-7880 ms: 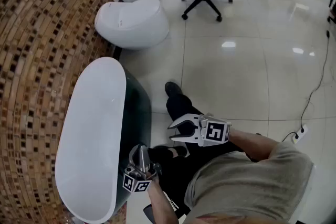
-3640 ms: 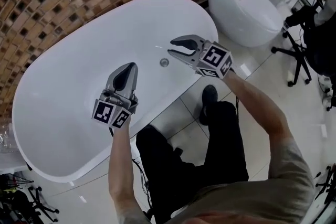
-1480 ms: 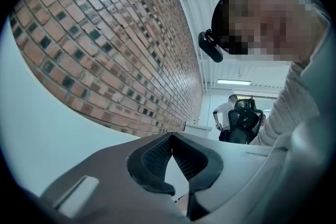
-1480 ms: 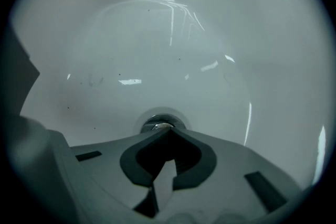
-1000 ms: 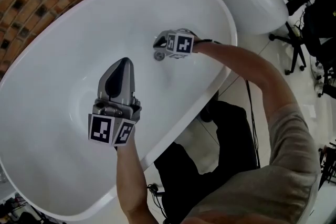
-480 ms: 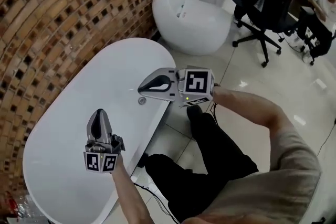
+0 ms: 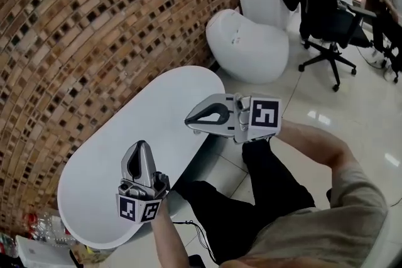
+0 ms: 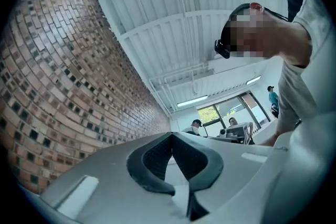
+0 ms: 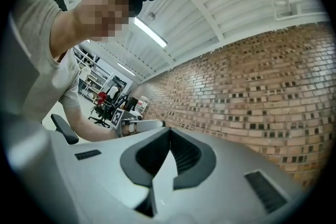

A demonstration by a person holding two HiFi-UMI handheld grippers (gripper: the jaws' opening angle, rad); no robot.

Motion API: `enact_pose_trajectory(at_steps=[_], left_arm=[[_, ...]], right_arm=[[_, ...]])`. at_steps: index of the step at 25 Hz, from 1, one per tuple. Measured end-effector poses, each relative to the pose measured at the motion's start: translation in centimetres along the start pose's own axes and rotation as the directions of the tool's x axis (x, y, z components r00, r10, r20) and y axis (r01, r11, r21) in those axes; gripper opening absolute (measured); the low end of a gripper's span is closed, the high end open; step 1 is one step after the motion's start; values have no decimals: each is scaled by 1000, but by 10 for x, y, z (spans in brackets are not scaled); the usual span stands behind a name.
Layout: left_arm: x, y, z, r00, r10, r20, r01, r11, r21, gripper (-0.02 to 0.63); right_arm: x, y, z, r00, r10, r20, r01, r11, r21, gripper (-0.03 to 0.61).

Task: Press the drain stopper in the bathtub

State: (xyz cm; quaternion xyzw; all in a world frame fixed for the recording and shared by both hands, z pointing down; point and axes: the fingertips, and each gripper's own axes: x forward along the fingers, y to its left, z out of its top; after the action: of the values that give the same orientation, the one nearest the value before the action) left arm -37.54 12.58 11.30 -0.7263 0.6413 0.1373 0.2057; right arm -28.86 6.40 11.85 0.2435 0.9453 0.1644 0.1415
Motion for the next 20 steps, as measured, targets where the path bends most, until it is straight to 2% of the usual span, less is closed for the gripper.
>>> enact_pose_trajectory(at_steps=[7,13,20], left_arm=[[0,-63,69,991,-91,100,87,995,47,-9],[13,-115,89,974,-190,126,181,980,82,-9],[23,-158,115,949,-278,150,260,957,130,-10]], right_arm=[[-36,32,74,991,-36,126,41,999,-35,0],[-73,66,129,972,-46,231,70,993,-98,0],[-95,87,167,959,-51,278,103,979,-177,0]])
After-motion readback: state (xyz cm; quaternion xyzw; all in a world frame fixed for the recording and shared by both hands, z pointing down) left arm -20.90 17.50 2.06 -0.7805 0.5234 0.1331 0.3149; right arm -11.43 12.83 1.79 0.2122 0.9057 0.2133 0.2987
